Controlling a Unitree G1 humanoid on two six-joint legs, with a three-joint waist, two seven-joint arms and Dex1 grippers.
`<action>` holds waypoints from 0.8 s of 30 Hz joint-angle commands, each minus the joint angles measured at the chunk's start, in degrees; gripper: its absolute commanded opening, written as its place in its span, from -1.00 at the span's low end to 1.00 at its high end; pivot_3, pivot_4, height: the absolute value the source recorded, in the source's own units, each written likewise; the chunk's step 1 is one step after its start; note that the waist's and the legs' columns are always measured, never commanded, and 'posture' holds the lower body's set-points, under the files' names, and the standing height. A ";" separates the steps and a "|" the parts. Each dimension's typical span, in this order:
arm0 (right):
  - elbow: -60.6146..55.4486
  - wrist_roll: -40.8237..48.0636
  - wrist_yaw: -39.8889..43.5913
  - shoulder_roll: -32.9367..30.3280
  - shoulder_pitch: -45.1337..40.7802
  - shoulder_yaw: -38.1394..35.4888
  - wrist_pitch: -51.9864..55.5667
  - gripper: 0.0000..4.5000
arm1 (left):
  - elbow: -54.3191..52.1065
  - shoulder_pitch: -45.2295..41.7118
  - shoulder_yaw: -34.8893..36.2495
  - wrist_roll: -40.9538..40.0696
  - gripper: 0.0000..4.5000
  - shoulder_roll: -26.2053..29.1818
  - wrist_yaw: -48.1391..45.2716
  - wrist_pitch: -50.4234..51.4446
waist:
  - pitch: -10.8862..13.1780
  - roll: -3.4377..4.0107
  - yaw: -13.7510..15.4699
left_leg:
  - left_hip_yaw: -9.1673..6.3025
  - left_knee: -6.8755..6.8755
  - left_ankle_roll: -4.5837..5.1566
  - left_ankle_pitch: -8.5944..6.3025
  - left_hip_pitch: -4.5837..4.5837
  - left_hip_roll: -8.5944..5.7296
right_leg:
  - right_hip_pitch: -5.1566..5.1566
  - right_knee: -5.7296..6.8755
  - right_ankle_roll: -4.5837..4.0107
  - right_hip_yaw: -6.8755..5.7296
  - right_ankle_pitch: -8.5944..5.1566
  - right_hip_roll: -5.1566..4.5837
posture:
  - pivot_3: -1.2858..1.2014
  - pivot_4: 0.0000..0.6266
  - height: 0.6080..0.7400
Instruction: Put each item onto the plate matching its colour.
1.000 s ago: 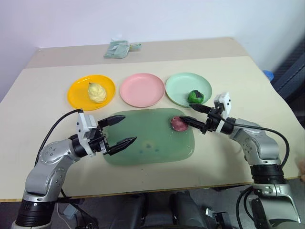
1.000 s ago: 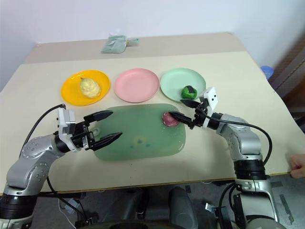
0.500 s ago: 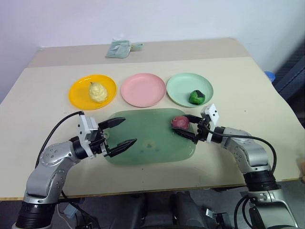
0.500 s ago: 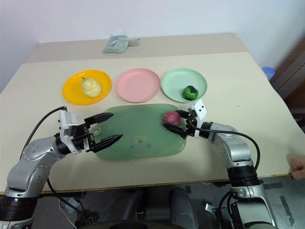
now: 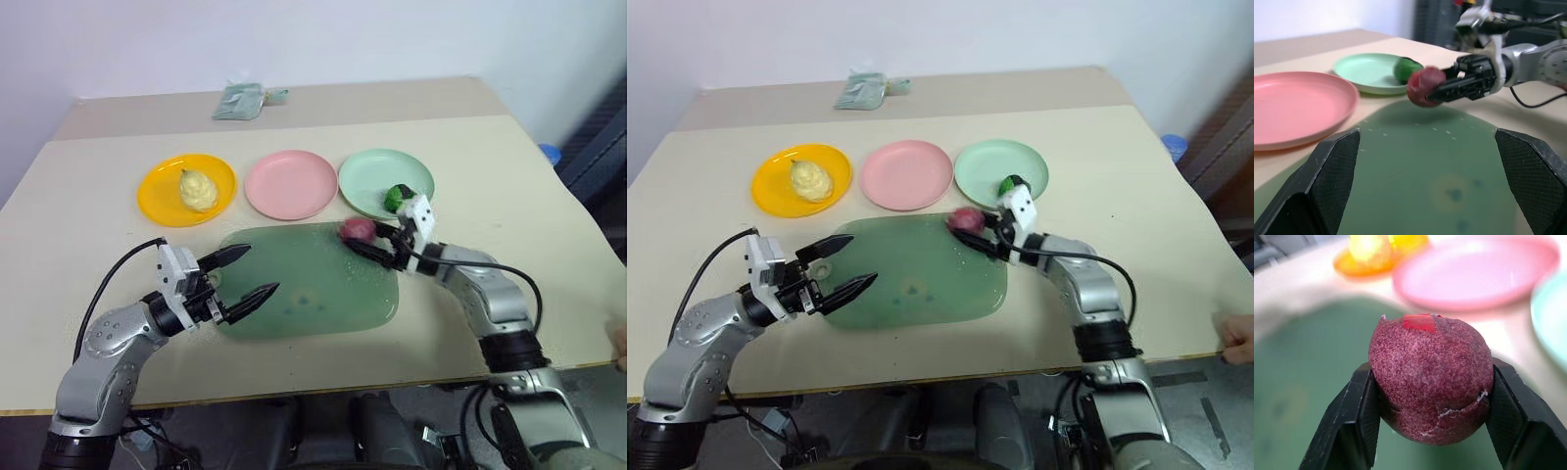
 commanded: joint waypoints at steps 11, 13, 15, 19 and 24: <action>49.22 -12.69 -12.80 15.77 -30.23 1.16 -29.47 0.06 | -4.37 2.73 4.78 12.68 1.00 -10.04 28.29 0.07 | -0.03 -0.04 0.21 | -0.01 0.24 0.00 0.00 0.02 -0.01 | -0.16 0.06 0.00 -0.04 0.01 0.09 | 0.03 -0.52 1.00; 54.87 -13.78 -13.80 16.66 -32.87 0.83 -31.99 0.06 | -4.93 2.65 4.40 14.35 1.00 -10.75 30.08 -0.58 | -0.03 -0.04 0.09 | -0.01 0.23 0.00 0.00 0.02 0.00 | -0.17 0.10 -0.01 -0.03 0.01 0.12 | 0.03 -0.52 1.00; 59.61 -15.34 -15.74 17.47 -35.35 0.68 -33.58 0.06 | -5.95 2.48 3.76 16.23 1.00 -11.76 32.58 -0.37 | -0.03 -0.04 0.01 | -0.01 0.23 -0.01 0.00 0.01 0.01 | -0.19 0.12 -0.01 -0.02 0.01 0.15 | 0.03 -0.52 1.00; 64.62 -17.78 -18.03 17.97 -37.95 0.39 -33.87 0.25 | -7.69 2.60 3.03 17.30 1.00 -13.11 34.37 0.23 | -0.03 -0.04 -0.02 | -0.01 0.24 -0.01 0.00 0.01 0.01 | -0.20 0.14 -0.01 -0.01 0.01 0.19 | 0.03 -0.52 1.00; 65.48 -19.46 -18.25 17.08 -38.55 -0.49 -34.91 0.97 | -7.67 3.27 3.03 17.05 1.00 -12.96 33.34 0.54 | -0.03 -0.02 -0.05 | -0.01 0.25 -0.01 0.00 0.01 0.01 | -0.20 0.14 -0.01 0.00 0.01 0.23 | 0.03 -0.52 1.00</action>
